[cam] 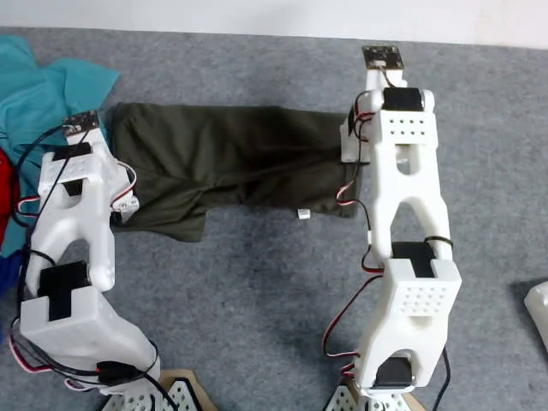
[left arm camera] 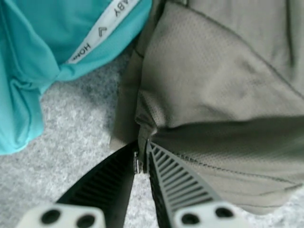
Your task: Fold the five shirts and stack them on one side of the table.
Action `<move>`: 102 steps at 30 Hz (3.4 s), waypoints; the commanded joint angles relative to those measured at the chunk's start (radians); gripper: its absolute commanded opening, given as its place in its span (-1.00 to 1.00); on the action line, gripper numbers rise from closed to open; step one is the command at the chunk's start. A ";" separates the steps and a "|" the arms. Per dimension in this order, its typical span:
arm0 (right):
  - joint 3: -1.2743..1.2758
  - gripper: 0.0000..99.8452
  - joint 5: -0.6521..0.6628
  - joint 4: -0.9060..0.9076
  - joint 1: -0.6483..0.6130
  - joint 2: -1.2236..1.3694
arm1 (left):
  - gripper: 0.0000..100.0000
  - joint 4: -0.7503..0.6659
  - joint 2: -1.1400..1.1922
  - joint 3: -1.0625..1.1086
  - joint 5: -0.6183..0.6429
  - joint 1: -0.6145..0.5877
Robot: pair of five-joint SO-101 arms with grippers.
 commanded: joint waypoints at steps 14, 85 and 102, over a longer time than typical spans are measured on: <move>0.223 -0.98 0.054 -0.004 -0.005 -0.257 | -0.98 0.135 -0.263 0.087 -0.006 -0.016; 1.580 -0.67 0.078 -0.693 -0.248 -1.176 | -0.72 -0.095 -0.289 0.326 -0.135 -0.110; 1.586 -0.67 0.077 -0.693 -0.249 -1.176 | -0.40 -0.203 -0.280 0.441 -0.138 -0.131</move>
